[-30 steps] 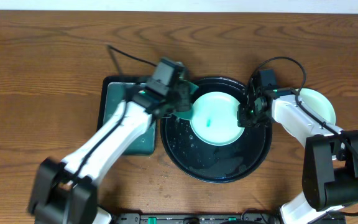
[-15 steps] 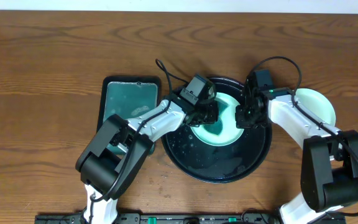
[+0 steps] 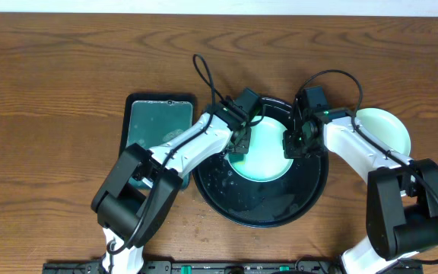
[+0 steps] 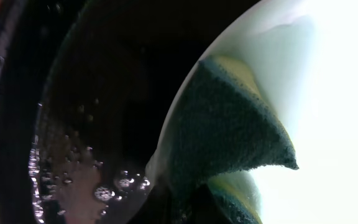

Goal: Clean dirty plates on tray and stack at the side
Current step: 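Scrub the second pale green plate with the sponge in left gripper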

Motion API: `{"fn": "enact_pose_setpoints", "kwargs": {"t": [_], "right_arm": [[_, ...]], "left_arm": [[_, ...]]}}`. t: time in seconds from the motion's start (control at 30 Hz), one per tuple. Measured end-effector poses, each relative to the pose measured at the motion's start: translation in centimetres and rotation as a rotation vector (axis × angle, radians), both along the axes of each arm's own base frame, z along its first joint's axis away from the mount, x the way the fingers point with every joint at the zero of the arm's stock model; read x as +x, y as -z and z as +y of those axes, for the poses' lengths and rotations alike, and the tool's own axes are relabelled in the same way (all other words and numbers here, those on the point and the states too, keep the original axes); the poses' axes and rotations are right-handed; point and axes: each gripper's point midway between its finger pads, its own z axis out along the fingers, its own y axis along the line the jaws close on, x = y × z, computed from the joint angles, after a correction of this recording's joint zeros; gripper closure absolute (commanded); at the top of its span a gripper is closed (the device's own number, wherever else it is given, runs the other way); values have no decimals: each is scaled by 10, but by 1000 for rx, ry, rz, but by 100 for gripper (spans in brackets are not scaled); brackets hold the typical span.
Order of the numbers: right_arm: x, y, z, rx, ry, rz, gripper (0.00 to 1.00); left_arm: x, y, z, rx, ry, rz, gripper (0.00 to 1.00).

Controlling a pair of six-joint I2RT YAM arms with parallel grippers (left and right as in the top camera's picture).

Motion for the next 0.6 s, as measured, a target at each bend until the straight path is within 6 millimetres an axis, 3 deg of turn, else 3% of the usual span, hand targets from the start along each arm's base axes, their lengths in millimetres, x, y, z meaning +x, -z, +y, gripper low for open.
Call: {"fn": "enact_pose_setpoints", "kwargs": {"t": [0.17, 0.43, 0.6], "right_arm": [[0, 0, 3, -14, -14, -6, 99], [1, 0, 3, -26, -14, -14, 99], [1, 0, 3, -30, -15, -14, 99]], "left_arm": [[2, -1, -9, -44, 27, -2, 93], [8, -4, -83, -442, 80, 62, 93], [2, 0, -96, -507, 75, 118, 93]]}}
